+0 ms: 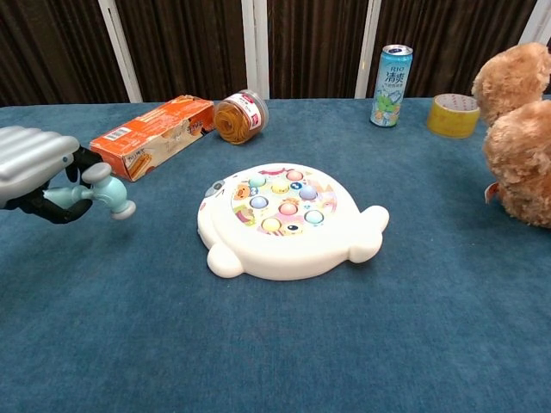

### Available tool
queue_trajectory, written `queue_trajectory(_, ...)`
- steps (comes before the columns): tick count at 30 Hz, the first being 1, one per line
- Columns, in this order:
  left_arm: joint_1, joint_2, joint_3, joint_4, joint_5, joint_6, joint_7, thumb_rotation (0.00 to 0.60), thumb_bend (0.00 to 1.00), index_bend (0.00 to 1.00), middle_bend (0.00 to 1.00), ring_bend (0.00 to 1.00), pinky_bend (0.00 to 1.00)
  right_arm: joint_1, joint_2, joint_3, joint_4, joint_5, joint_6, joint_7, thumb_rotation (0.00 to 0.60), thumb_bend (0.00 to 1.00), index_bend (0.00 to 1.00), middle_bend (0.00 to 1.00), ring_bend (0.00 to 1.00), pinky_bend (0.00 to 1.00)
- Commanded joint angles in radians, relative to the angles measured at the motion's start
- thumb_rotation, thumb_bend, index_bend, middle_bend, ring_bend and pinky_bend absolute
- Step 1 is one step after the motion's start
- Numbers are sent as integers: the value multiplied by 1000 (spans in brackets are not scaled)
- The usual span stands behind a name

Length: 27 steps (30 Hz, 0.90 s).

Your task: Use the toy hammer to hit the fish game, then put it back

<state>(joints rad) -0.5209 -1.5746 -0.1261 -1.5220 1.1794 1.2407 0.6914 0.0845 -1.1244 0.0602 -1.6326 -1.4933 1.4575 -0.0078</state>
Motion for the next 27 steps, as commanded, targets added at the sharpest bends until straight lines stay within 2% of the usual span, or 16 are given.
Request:
queue_trajectory(1,-12,7,-11,-20,4,3,20,600,594,650,511,377,505,0,0,0,1,0,0,0,600,179,0,0,0,0)
queue_trajectory(8,-65,19,-73,-108,-21,5,114,600,594,640,510,380,509,1,1,3,1,5,-2,3,600,179,0,0,0,0)
queue_trajectory(16,-155,0,-143,-212,-125,1,323,600,594,637,509,383,509,2,3,4,-2,11,-7,12,600,179,0,0,0,0)
queue_trajectory(21,-210,-47,-167,-226,-183,5,403,600,594,637,508,384,509,3,5,5,-3,14,-11,19,600,179,0,0,0,0)
queue_trajectory(27,-272,-120,-181,-176,-242,5,460,600,595,639,508,385,509,5,8,6,-7,19,-18,27,600,180,0,0,0,0)
